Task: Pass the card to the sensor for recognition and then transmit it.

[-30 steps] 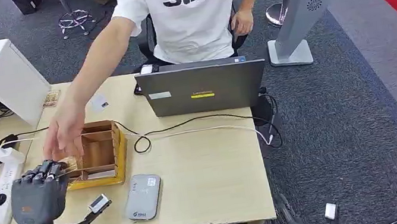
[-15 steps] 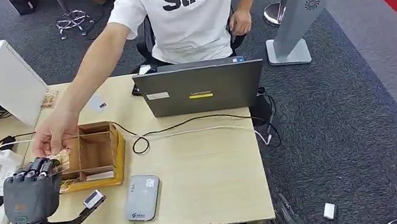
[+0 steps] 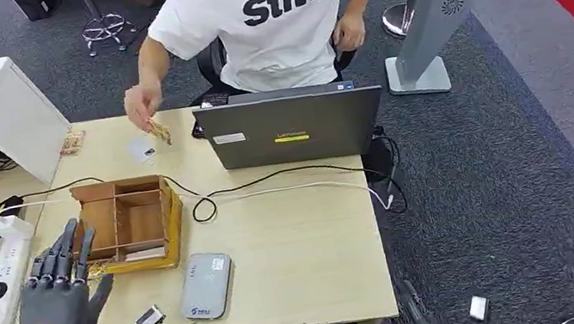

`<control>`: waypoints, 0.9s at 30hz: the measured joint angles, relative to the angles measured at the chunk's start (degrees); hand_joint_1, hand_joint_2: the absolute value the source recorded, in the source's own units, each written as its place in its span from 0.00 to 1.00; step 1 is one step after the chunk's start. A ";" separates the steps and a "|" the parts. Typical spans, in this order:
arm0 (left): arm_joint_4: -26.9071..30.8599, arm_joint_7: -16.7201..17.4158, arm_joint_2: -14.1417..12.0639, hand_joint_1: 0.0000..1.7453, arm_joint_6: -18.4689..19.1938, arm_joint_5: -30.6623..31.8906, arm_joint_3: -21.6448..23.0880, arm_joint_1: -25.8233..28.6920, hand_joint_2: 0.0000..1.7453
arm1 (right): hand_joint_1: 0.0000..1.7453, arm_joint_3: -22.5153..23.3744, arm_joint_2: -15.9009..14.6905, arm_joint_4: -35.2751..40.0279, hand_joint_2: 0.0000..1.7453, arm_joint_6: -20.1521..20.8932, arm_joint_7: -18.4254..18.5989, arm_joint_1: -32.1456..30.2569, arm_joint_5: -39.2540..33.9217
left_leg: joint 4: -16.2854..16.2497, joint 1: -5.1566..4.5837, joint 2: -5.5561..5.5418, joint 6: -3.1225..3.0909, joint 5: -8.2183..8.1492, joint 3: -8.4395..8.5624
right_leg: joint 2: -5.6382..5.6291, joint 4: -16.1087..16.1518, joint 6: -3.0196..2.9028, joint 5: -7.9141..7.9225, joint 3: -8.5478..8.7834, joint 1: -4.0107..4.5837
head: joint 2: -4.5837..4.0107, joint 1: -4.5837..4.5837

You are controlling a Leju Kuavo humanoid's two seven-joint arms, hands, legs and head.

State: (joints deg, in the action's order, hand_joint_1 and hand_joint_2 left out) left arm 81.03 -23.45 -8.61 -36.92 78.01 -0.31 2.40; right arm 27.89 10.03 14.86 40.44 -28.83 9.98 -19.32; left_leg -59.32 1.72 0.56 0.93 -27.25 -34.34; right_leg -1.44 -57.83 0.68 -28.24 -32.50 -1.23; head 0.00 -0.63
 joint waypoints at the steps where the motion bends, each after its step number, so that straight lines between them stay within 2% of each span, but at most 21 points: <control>1: 0.32 0.00 -0.11 0.00 -0.13 0.22 -0.06 0.85 1.00 | 0.00 -0.02 0.00 0.00 1.00 0.02 -0.05 -0.03 0.00 | 0.00 0.00 -0.05 0.00 0.00 -0.01 | 0.05 0.01 0.00 0.00 0.00 0.00 | 0.00 -0.02; 8: 1.51 0.59 -0.72 0.00 -0.33 2.27 -0.90 3.86 1.00 | 0.00 0.00 0.00 0.00 1.00 0.07 -0.57 -0.05 -0.09 | 0.00 -0.02 -0.14 0.01 0.00 -0.08 | 0.14 0.00 0.01 0.00 0.03 0.00 | 0.00 -0.02; 12: 0.54 1.14 -2.21 0.00 -0.31 2.58 -3.83 5.68 1.00 | 0.00 0.02 0.00 0.00 1.00 0.77 -1.05 -0.31 -0.68 | 0.00 -0.01 -0.20 0.01 0.01 -0.06 | 0.17 0.01 0.01 -0.01 0.01 0.00 | 0.00 -0.02; 16: -6.13 0.61 -4.69 0.00 -0.33 5.15 -8.13 4.84 1.00 | 0.00 0.02 0.00 0.00 1.00 0.98 -0.96 -0.36 -0.53 | 0.01 0.00 -0.22 0.01 0.01 -0.06 | 0.21 0.00 -0.03 -0.04 0.00 0.00 | 0.00 0.00; 19: -11.37 0.70 -6.14 0.00 -0.48 6.62 -10.45 2.26 1.00 | 0.00 0.02 0.00 0.00 1.00 0.92 -0.50 -0.30 0.02 | 0.01 0.00 -0.24 0.02 0.04 -0.07 | 0.23 0.00 -0.02 -0.03 0.00 0.01 | 0.00 0.00; 24: -19.50 2.54 -6.80 0.00 -0.17 7.43 -11.17 -4.54 1.00 | 0.00 -0.02 0.00 0.02 1.00 0.35 0.52 0.06 0.55 | 0.00 0.00 -0.20 0.05 0.07 -0.07 | 0.21 0.00 -0.05 0.05 0.01 0.00 | 0.00 0.00; 27: -22.50 3.19 -6.64 0.00 -0.04 7.52 -11.02 -7.30 1.00 | 0.00 -0.04 0.04 0.02 1.00 -0.09 0.92 0.23 0.81 | -0.03 0.00 -0.09 0.05 0.06 -0.01 | 0.09 0.01 -0.05 0.08 -0.01 -0.01 | 0.00 -0.02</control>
State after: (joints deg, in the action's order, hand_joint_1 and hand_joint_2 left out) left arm 58.53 -20.26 -15.26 -36.96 85.53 -11.32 -4.91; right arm 27.85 10.08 14.88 40.35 -27.91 10.20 -18.51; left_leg -59.35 1.72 0.46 0.98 -27.19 -34.35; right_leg -1.35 -57.82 0.64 -28.16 -32.51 -1.23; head 0.00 -0.66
